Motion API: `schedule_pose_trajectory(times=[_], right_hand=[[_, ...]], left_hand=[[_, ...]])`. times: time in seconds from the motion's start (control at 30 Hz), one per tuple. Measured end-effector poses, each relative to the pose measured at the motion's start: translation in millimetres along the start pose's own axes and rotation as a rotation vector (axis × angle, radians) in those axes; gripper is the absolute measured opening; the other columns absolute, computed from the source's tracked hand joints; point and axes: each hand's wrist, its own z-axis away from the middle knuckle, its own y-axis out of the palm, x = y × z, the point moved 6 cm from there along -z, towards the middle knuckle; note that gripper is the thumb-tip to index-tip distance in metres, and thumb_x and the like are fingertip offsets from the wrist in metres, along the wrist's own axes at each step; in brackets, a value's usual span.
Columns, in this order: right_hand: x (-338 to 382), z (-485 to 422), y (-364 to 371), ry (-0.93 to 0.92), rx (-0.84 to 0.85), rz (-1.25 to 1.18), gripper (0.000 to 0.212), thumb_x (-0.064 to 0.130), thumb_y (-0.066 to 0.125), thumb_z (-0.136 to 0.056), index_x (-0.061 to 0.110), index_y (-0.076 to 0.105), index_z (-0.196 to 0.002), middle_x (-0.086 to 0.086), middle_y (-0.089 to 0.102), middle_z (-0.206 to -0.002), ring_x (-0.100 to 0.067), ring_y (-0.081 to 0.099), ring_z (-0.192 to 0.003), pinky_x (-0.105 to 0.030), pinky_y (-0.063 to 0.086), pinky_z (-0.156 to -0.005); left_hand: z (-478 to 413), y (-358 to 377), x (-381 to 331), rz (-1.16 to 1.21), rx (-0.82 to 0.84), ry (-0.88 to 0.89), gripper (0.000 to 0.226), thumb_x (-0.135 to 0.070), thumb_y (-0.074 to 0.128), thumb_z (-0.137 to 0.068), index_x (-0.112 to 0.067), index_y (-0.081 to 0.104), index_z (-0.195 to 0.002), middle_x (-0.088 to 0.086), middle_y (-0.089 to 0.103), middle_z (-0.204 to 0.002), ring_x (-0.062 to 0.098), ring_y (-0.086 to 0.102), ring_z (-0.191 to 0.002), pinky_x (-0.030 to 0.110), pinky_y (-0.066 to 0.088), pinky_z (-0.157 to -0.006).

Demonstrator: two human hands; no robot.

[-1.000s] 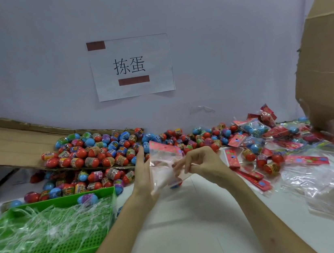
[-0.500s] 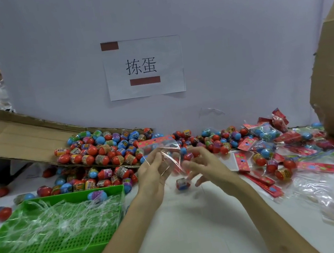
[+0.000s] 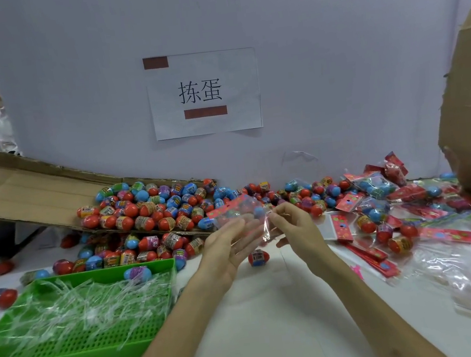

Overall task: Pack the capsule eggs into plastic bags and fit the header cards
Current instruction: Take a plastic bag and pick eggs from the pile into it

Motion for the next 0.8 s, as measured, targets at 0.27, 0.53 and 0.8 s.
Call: schedule_pose_trajectory(times=[0.27,0.53,0.8], right_hand=[[-10,-2,6,0.029,0.128,0.257,0.011,0.015,0.058,-0.100,0.024,0.064,-0.104,0.000,0.069,-0.099,-0.014,0.066,-0.083,-0.021,0.049,-0.065],[-11,5,20,-0.110,0.215,0.504,0.009,0.031,0.073,-0.092,0.033,0.072,-0.101,0.013,0.069,-0.097,-0.007,0.064,-0.084,-0.020,0.053,-0.073],[3,3,8,-0.048,-0.006,0.065,0.023,0.020,0.084,-0.083,0.023,0.071,-0.102,-0.001,0.070,-0.097,-0.017,0.074,-0.072,-0.025,0.060,-0.063]], left_hand=[[-7,-18,-11,0.149,-0.214,0.127,0.013,-0.009,0.066,-0.099,-0.004,0.073,-0.108,0.019,0.077,-0.104,0.026,0.077,-0.088,0.035,0.065,-0.070],[-5,-27,-15,0.196,-0.334,0.201,0.020,-0.018,0.066,-0.100,-0.008,0.073,-0.116,0.016,0.078,-0.111,0.034,0.073,-0.107,0.048,0.061,-0.092],[-6,-26,-10,0.241,-0.342,0.158,0.021,-0.019,0.070,-0.097,-0.008,0.073,-0.114,0.019,0.078,-0.108,0.030,0.076,-0.096,0.040,0.064,-0.081]])
